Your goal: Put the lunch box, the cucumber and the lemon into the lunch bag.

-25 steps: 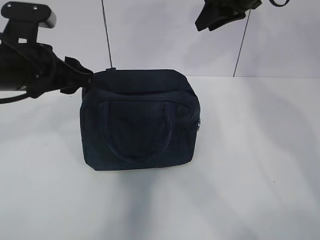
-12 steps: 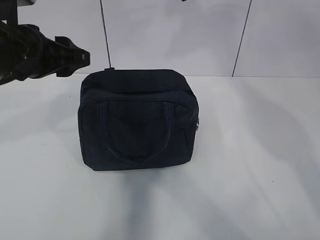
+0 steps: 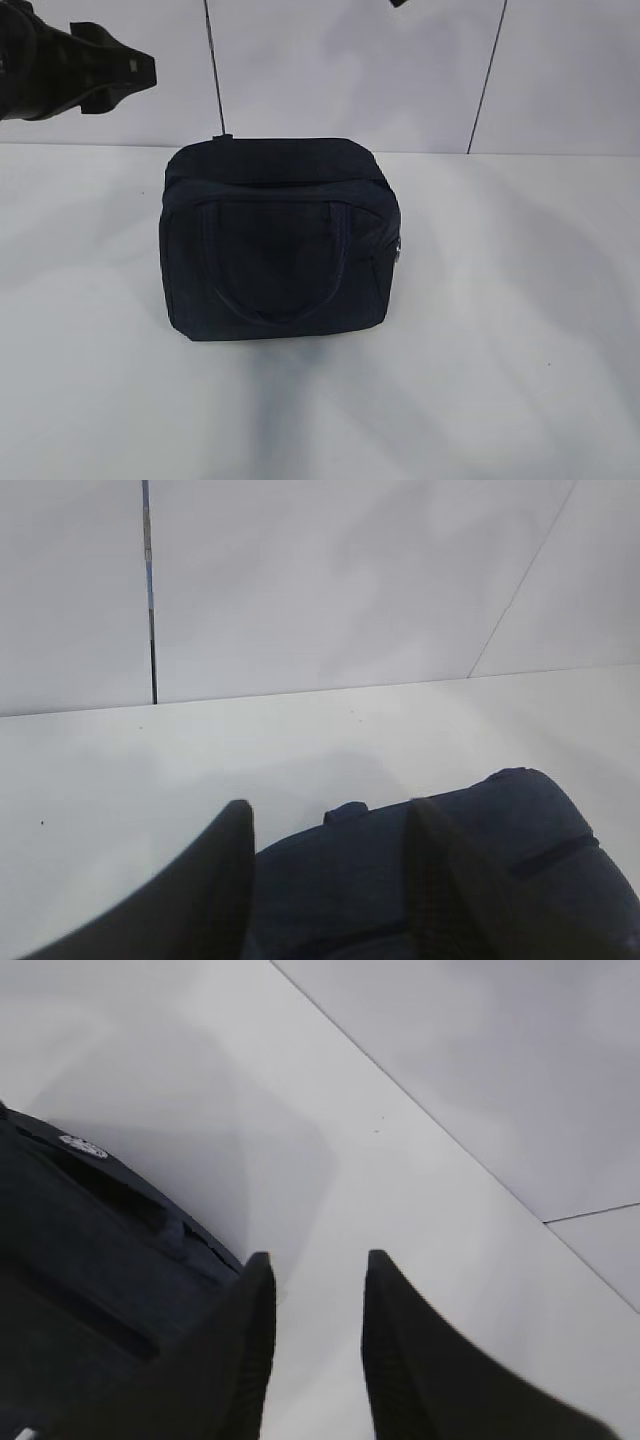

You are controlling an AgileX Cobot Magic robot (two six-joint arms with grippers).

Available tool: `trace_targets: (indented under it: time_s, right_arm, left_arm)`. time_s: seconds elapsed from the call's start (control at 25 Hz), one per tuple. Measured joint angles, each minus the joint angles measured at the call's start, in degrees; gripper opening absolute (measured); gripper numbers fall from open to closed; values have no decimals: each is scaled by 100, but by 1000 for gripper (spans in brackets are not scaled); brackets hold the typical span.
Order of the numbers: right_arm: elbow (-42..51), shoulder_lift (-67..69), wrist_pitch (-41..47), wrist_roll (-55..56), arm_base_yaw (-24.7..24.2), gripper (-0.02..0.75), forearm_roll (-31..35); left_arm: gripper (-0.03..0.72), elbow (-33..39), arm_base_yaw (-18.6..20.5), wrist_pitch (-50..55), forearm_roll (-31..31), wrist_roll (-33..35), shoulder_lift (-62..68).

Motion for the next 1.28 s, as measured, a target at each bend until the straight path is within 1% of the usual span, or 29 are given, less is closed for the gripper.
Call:
trace_targets:
  time_s: [0.12, 0.28, 0.48, 0.68, 0.8, 1.0, 1.08, 1.16, 1.28]
  right_arm:
    - [456, -558, 0, 49, 0, 252, 0]
    - [1339, -1252, 26, 134, 0, 251, -166]
    - [1919, -1821, 35, 347, 0, 251, -365]
    - [2294, -2381, 35, 608, 0, 251, -400]
    - [2642, -2727, 35, 697, 0, 251, -400]
    - [3697, -3499, 35, 795, 0, 251, -400]
    - [4216, -3831, 8, 922, 0, 251, -400]
    - [4893, -4227, -199, 1020, 0, 251, -387]
    - [5846, -4959, -884, 1070, 0, 251, -192]
  left_arm:
    - [340, 0, 0, 0, 48, 0, -5]
    - [340, 0, 0, 46, 519, 0, -5]
    - [340, 0, 0, 163, 862, 0, -5]
    - [340, 0, 0, 281, 2025, -9, -5]
    - [340, 0, 0, 130, 2291, -9, -28]
    - [340, 0, 0, 1, 2328, -9, -128]
    - [340, 0, 0, 1, 2183, -9, -139]
    - [340, 0, 0, -8, 2005, -9, -139]
    - [340, 0, 0, -8, 1857, -9, -139]
